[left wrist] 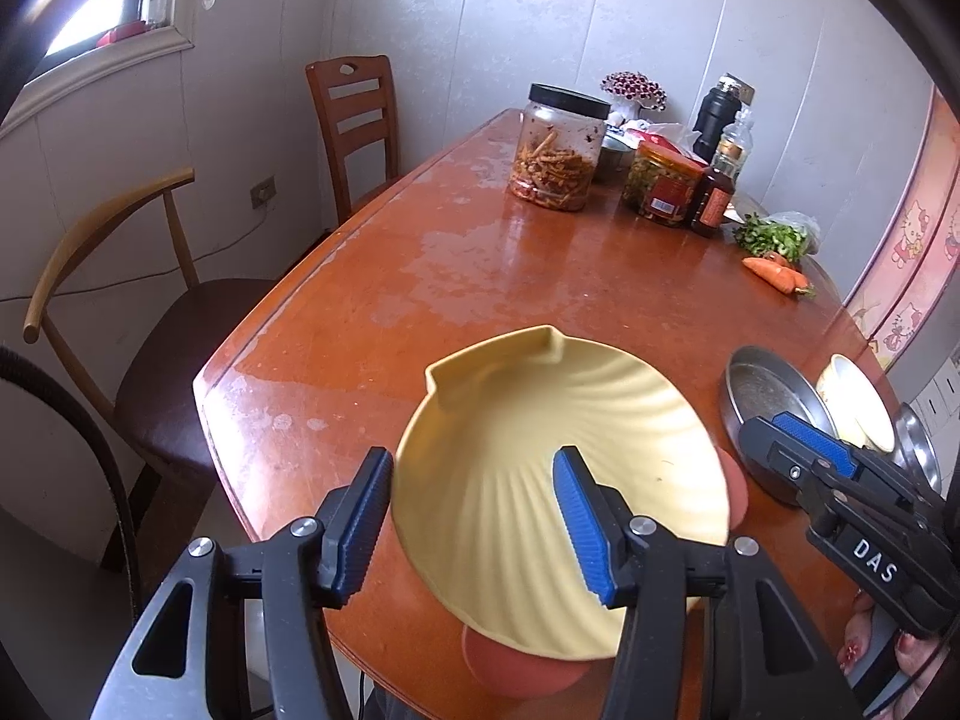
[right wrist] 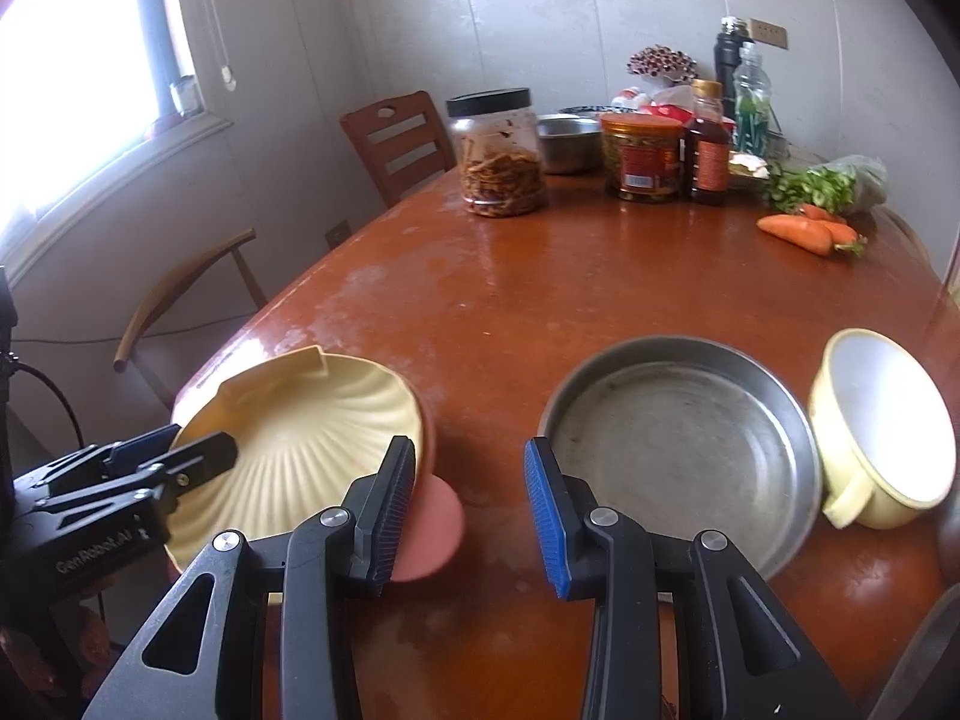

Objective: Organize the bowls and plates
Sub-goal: 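Lower the yellow plate onto the orange plate with the left tool and open it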

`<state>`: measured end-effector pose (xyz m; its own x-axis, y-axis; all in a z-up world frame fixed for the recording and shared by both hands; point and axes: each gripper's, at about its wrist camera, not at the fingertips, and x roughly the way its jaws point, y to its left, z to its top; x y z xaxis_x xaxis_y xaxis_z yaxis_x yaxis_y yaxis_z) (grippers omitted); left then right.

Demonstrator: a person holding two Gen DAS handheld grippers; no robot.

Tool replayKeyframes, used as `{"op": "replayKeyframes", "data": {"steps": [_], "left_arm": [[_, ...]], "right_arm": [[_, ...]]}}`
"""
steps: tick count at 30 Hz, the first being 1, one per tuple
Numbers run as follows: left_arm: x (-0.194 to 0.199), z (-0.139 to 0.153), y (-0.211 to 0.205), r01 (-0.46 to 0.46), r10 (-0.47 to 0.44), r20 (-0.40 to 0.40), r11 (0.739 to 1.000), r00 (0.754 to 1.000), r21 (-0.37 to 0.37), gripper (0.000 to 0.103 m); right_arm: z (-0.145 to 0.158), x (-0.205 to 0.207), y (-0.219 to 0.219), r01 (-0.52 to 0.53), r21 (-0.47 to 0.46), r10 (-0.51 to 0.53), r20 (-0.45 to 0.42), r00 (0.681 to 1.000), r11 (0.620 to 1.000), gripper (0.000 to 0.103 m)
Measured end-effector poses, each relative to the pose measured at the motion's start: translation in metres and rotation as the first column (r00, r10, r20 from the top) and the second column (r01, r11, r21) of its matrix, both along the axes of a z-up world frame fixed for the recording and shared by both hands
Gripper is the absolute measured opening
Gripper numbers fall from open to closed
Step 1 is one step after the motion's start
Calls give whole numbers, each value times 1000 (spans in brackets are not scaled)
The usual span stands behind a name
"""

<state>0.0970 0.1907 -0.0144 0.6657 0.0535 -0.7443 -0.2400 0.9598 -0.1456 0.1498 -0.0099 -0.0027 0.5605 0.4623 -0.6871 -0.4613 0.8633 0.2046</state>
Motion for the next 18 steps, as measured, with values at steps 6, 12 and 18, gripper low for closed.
{"op": "replayKeyframes", "data": {"steps": [6,12,18], "left_arm": [[-4,4,-6,3,-3,3,1000,1000,9,57],[-7,6,-5,-16,16,7,1000,1000,14,57],[-15,13,-2,-32,31,24,999,999,12,57]], "right_arm": [[-9,0,-13,-10,-33,8,-39,999,999,44],[-17,-3,-12,-55,-74,51,-54,997,996,46],[-16,-15,-17,-118,-90,111,-74,991,989,47]]}}
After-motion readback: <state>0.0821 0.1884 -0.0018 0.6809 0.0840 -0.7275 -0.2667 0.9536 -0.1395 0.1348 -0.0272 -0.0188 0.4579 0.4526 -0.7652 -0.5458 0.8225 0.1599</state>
